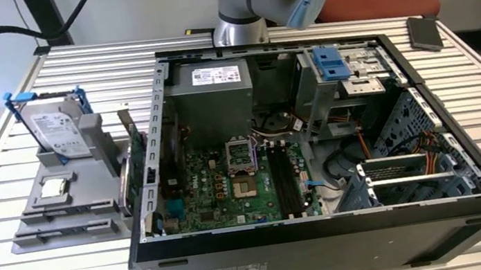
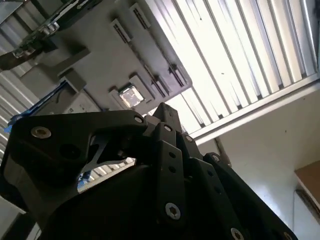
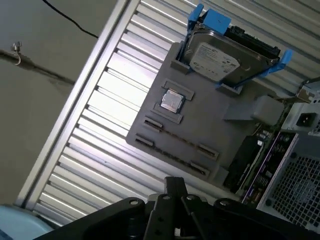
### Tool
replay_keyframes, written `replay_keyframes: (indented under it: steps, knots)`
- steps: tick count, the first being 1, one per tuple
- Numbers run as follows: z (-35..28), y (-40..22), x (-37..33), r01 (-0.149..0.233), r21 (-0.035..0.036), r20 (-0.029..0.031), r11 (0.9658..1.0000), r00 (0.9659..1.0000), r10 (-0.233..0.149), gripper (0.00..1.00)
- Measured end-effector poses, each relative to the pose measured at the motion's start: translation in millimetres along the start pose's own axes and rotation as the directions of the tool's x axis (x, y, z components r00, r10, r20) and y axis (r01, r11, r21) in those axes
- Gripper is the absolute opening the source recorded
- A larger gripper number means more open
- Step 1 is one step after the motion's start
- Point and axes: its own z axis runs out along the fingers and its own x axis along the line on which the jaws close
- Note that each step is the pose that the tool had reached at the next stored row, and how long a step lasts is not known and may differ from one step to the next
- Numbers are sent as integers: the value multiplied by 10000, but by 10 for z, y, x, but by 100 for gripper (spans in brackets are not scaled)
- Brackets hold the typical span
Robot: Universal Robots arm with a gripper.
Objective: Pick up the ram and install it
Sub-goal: 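Pick up the ram and move it above insertion slot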
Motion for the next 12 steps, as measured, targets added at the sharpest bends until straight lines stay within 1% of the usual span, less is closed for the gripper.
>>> replay_keyframes:
  steps: [1,3,5,7,9,11,12]
  knots:
    - [-1,0,0,179,-2,-9,9998,9998,-179,0]
    - [-2,0,0,555,-7,-30,9985,9985,-555,0]
    - [-1,0,0,913,-14,-45,9958,9958,-913,0]
    - [-2,0,0,1280,-21,-62,9918,9917,-1281,0]
    - [-2,0,0,1630,-26,-71,9866,9866,-1630,0]
    - [-2,0,0,1962,-27,-77,9806,9805,-1963,0]
    - [-2,0,-1,2057,-30,-82,9786,9786,-2057,0]
